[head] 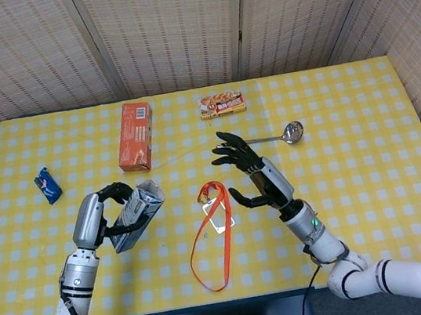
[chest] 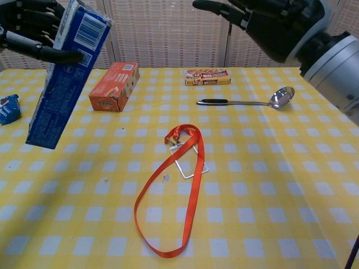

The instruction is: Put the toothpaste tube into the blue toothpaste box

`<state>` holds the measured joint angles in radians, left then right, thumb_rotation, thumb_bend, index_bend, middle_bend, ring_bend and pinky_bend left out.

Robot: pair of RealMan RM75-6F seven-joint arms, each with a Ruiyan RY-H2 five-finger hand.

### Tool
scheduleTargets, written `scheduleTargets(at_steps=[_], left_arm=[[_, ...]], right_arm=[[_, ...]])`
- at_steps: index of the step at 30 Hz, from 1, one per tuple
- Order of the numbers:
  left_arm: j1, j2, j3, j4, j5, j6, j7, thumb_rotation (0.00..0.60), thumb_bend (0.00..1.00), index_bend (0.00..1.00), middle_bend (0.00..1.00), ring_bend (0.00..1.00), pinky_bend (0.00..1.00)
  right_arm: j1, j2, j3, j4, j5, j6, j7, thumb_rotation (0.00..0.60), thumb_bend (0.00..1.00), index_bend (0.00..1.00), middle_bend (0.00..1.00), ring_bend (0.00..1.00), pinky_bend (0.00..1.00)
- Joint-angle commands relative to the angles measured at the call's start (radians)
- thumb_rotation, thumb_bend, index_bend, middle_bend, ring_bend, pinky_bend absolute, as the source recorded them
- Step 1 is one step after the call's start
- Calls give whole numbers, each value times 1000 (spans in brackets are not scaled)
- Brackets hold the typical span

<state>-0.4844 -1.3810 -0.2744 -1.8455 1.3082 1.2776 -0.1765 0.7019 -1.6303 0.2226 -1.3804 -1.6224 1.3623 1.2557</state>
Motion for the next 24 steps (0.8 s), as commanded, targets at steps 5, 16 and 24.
scheduleTargets(at_steps=[5,16,24], left_arm=[[43,43,117,92,132,5,-7,600,176,550,680,513,531],[63,-67,208,256,165,-25,44,600,175,552,680,515,531],[29,-260,218,533,178,-57,154,600,175,554,680,515,531]], right_arm=[[-139,378,-154,-143,-25,-55,-593,600,431,0,0,14,15],[-300,550,-261,-301,73,-66,-1052,600,428,0,0,0,0],[-387,528,-274,-255,98,-7,-1117,600,429,0,0,0,0]])
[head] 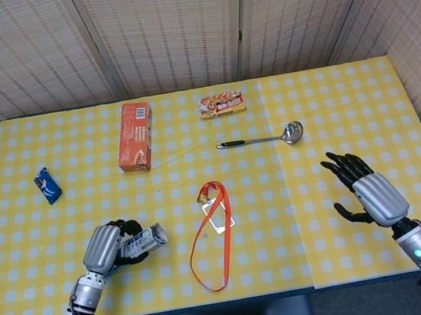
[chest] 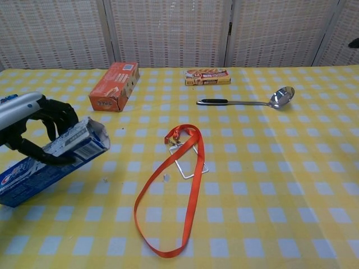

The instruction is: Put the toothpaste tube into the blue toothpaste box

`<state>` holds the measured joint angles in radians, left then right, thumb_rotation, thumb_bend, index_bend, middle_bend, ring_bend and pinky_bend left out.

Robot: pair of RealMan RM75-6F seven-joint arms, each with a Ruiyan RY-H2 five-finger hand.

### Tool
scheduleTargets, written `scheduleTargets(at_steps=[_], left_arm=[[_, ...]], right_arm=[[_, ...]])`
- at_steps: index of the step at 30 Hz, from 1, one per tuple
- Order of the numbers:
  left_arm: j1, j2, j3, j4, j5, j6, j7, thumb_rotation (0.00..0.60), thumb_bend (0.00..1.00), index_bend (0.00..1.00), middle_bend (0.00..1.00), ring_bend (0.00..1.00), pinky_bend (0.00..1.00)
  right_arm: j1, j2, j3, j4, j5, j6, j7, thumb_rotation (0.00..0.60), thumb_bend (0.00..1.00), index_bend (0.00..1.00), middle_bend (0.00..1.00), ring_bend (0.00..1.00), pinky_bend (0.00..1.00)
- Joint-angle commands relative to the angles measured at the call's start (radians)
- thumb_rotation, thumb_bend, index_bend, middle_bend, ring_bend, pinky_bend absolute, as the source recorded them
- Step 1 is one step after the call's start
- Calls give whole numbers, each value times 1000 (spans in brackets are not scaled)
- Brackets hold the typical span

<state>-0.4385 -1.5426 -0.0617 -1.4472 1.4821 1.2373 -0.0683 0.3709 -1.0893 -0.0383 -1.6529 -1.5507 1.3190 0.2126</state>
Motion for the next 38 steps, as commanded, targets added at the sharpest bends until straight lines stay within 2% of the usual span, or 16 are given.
scheduleTargets(at_steps=[1,3,4,6,7,9,10,13,18,23,25,30,32,38], left_arm=[[-18,-114,6,157,-2,-26,37,600,175,549,680,510,531],[-20,-125,9,174,-8,-41,19,600,174,506,641,469,505],[-20,-127,12,178,-8,-46,13,600,173,433,556,397,462],[-25,-123,19,181,0,-56,6,600,167,243,327,209,339],[-28,-116,21,174,3,-59,3,600,162,129,201,105,245],[-28,-103,18,154,7,-54,-2,600,151,15,57,9,88],[-27,-91,17,137,13,-46,-9,600,146,0,20,0,30],[-21,-59,19,95,31,-20,-19,600,136,0,0,0,0],[25,79,38,-22,77,75,9,600,131,0,0,0,0],[163,304,110,-95,64,207,69,600,132,0,0,0,0],[237,358,134,-97,45,279,66,600,133,0,0,0,0],[355,382,153,-85,56,428,2,600,134,0,0,0,0],[364,404,169,-91,75,422,39,600,134,0,0,0,0],[371,432,162,-126,47,372,75,600,133,0,0,0,0]], right_arm=[[-62,-14,-11,19,31,39,-89,600,429,0,0,0,0],[-67,-13,-7,16,37,36,-100,600,429,0,0,0,0],[-68,-11,-5,14,41,33,-103,600,429,0,0,0,0],[-70,-6,2,10,48,25,-105,600,430,0,0,0,0],[-71,-5,4,9,50,21,-106,600,429,0,0,0,0],[-73,-3,6,8,50,16,-109,600,429,0,0,0,0],[-75,-1,7,7,50,13,-109,600,429,0,0,0,0],[-82,4,11,4,53,14,-118,600,429,0,0,0,0],[-115,10,20,-13,70,53,-203,600,429,0,0,0,0],[-173,-6,23,-13,85,133,-352,600,421,0,0,0,0],[-203,-24,21,2,93,168,-409,600,417,0,0,0,0],[-242,-74,11,53,109,183,-446,600,357,0,0,0,0],[-239,-78,12,64,90,180,-445,600,337,0,0,0,0],[-247,-87,13,63,50,192,-449,600,334,0,0,0,0]])
